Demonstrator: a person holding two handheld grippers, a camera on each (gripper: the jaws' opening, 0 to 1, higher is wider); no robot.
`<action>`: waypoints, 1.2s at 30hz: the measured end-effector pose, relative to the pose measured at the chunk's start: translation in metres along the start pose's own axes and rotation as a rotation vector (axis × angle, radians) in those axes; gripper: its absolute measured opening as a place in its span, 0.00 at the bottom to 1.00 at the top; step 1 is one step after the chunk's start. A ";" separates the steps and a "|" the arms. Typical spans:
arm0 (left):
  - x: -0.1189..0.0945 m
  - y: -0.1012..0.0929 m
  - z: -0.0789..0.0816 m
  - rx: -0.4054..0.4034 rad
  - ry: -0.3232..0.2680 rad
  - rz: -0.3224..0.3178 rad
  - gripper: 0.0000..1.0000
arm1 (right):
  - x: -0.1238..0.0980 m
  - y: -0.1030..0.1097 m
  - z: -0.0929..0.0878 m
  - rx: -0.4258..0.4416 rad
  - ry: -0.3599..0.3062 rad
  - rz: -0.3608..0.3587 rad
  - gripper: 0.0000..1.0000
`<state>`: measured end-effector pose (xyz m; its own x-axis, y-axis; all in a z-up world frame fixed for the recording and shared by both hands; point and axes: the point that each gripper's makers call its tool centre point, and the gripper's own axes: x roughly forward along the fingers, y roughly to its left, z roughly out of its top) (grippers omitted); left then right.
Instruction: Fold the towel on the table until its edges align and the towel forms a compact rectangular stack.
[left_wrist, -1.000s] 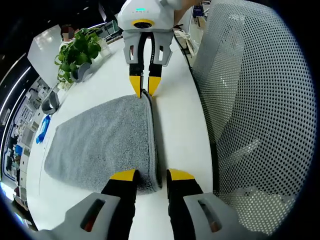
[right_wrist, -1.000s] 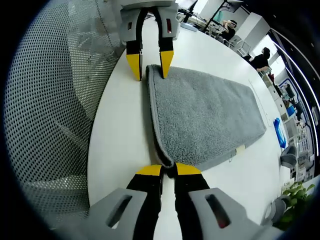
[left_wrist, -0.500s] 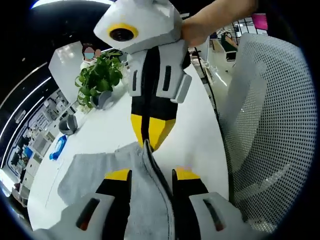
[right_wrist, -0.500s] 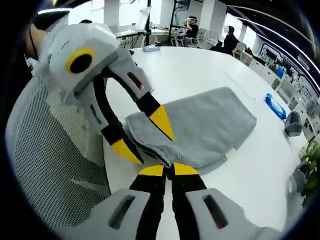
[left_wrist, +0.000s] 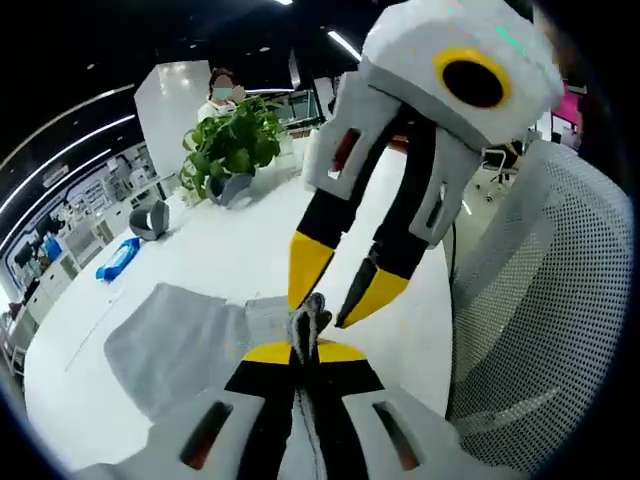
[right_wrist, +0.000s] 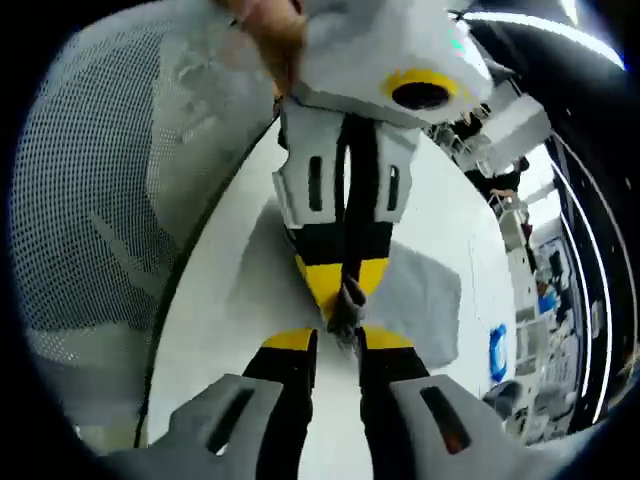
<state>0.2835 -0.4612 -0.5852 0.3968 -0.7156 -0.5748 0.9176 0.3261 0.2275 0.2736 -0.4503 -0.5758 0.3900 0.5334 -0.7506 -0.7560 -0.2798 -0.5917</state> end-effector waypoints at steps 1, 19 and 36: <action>0.000 -0.001 0.000 0.002 0.001 -0.003 0.05 | 0.003 -0.003 0.004 -0.043 -0.005 -0.007 0.18; -0.057 0.022 -0.081 0.213 0.228 0.060 0.13 | -0.009 -0.020 -0.023 0.630 -0.140 0.074 0.05; -0.078 0.039 -0.053 -0.132 -0.069 0.041 0.06 | -0.019 -0.006 -0.044 1.319 -0.445 0.180 0.05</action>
<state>0.2874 -0.3601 -0.5735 0.4385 -0.7395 -0.5107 0.8913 0.4307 0.1417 0.2937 -0.4937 -0.5707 0.2272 0.8454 -0.4834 -0.8048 0.4425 0.3957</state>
